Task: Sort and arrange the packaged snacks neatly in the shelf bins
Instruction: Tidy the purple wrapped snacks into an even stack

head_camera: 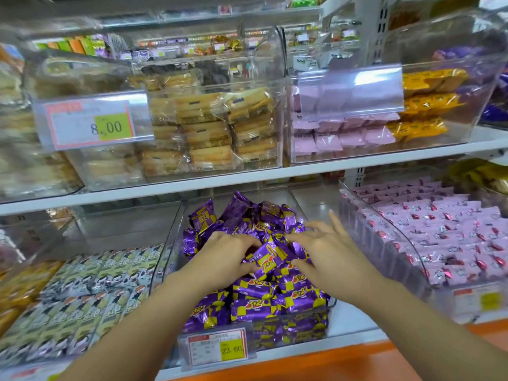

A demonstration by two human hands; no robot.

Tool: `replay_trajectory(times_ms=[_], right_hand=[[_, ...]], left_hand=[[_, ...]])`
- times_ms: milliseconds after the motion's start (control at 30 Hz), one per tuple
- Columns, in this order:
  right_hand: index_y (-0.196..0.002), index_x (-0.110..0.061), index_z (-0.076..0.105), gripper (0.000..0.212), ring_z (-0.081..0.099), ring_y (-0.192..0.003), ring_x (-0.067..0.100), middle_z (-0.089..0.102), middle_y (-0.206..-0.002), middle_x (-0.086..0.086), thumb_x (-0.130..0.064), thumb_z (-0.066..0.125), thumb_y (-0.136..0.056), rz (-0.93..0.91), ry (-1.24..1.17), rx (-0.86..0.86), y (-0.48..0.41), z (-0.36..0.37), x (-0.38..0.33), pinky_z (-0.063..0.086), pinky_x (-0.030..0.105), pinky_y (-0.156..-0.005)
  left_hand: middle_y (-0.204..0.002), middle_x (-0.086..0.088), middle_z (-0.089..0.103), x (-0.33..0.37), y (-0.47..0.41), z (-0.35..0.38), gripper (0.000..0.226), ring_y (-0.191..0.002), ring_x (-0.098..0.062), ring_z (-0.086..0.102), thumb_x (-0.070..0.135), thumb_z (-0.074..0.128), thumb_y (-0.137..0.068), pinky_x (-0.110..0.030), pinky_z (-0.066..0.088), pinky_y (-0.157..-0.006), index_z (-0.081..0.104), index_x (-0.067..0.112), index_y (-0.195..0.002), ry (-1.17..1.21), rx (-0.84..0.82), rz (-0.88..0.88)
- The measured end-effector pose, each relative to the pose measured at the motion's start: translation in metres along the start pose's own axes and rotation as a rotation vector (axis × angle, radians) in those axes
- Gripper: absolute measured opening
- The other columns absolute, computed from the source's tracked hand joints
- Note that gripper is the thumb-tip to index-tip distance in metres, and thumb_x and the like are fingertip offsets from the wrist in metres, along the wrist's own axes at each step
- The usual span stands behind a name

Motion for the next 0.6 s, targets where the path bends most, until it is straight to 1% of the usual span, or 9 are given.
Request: replay_trajectory(times_ms=[100,200,300,367,400,467,500,533,600], right_hand=[[-0.145,-0.021,0.031,0.056,0.025,-0.138,0.016,0.051,-0.134,0.000,-0.043,0.045,-0.095,-0.053,0.079,0.006,-0.008,0.008,-0.009,-0.017,0.031,-0.112],[-0.144,-0.018,0.031,0.058,0.037,-0.129,0.017,0.053,-0.127,0.002,-0.046,0.045,-0.094,-0.044,0.047,0.054,-0.015,0.011,-0.016,-0.009,0.027,-0.114],[-0.139,-0.024,0.038,0.055,0.047,-0.120,0.018,0.060,-0.118,0.002,-0.044,0.053,-0.091,0.045,-0.232,0.146,-0.022,0.008,-0.020,0.020,0.026,-0.111],[-0.121,-0.029,0.054,0.039,0.056,-0.107,0.010,0.064,-0.107,-0.008,-0.038,0.066,-0.084,0.120,-0.543,0.264,-0.027,0.006,-0.021,0.043,0.025,-0.092],[-0.108,-0.032,0.057,0.030,0.057,-0.098,0.002,0.063,-0.099,-0.015,-0.033,0.070,-0.081,0.149,-0.649,0.324,-0.030,0.005,-0.020,0.045,0.019,-0.083],[-0.093,-0.037,0.053,0.029,0.053,-0.088,-0.007,0.058,-0.091,-0.020,-0.023,0.074,-0.078,0.201,-0.764,0.441,-0.031,0.004,-0.016,0.039,0.006,-0.072],[-0.092,-0.037,0.052,0.032,0.052,-0.087,-0.007,0.056,-0.091,-0.019,-0.019,0.074,-0.078,0.224,-0.784,0.487,-0.031,0.003,-0.013,0.039,0.005,-0.071],[-0.093,-0.035,0.053,0.031,0.053,-0.087,-0.004,0.056,-0.093,-0.017,-0.018,0.074,-0.077,0.244,-0.778,0.510,-0.031,0.002,-0.011,0.041,0.009,-0.072],[-0.099,-0.030,0.058,0.029,0.053,-0.084,0.002,0.055,-0.093,-0.014,-0.016,0.073,-0.077,0.248,-0.727,0.503,-0.030,0.001,-0.009,0.044,0.018,-0.075]], left_hand=[[-0.103,0.021,0.062,-0.002,0.004,0.000,0.036,-0.094,-0.001,0.052,0.035,0.063,-0.089,-0.026,0.017,-0.099,0.050,0.037,-0.123,0.121,0.050,-0.017],[-0.094,0.029,0.056,-0.009,0.008,0.002,0.037,-0.089,0.004,0.051,0.025,0.067,-0.087,-0.028,0.024,-0.102,0.054,0.036,-0.120,0.278,0.162,-0.053],[-0.099,0.028,0.060,-0.010,0.013,-0.003,0.039,-0.090,0.002,0.055,0.013,0.068,-0.085,-0.018,0.042,-0.089,0.057,0.038,-0.113,0.498,0.327,-0.022],[-0.096,0.024,0.060,-0.010,0.014,-0.008,0.040,-0.089,0.005,0.057,0.010,0.067,-0.085,-0.006,0.041,-0.078,0.055,0.043,-0.105,0.591,0.377,-0.017],[-0.097,0.022,0.059,-0.012,0.014,-0.008,0.041,-0.088,0.006,0.058,0.009,0.066,-0.085,-0.005,0.040,-0.078,0.054,0.045,-0.101,0.594,0.398,-0.009],[-0.100,0.018,0.055,-0.020,0.011,-0.008,0.036,-0.088,0.003,0.057,0.013,0.068,-0.084,-0.012,0.043,-0.083,0.057,0.045,-0.093,0.466,0.401,0.006],[-0.102,0.017,0.052,-0.024,0.010,-0.006,0.026,-0.092,0.001,0.055,0.019,0.069,-0.084,-0.021,0.044,-0.088,0.061,0.043,-0.092,0.339,0.345,-0.002],[-0.106,0.017,0.047,-0.027,0.010,-0.004,0.018,-0.100,-0.002,0.051,0.028,0.068,-0.085,-0.028,0.042,-0.093,0.065,0.042,-0.096,0.199,0.247,-0.026],[-0.115,0.014,0.040,-0.029,0.008,0.003,0.024,-0.112,-0.010,0.041,0.040,0.062,-0.087,-0.032,0.036,-0.098,0.064,0.043,-0.111,-0.023,0.059,-0.051]])
Point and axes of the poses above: each hand's wrist, its own y-axis away from the middle knuckle, its own z-axis out of the palm, x = y × z, the point moved 1 cm from there along -y, towards the middle knuckle
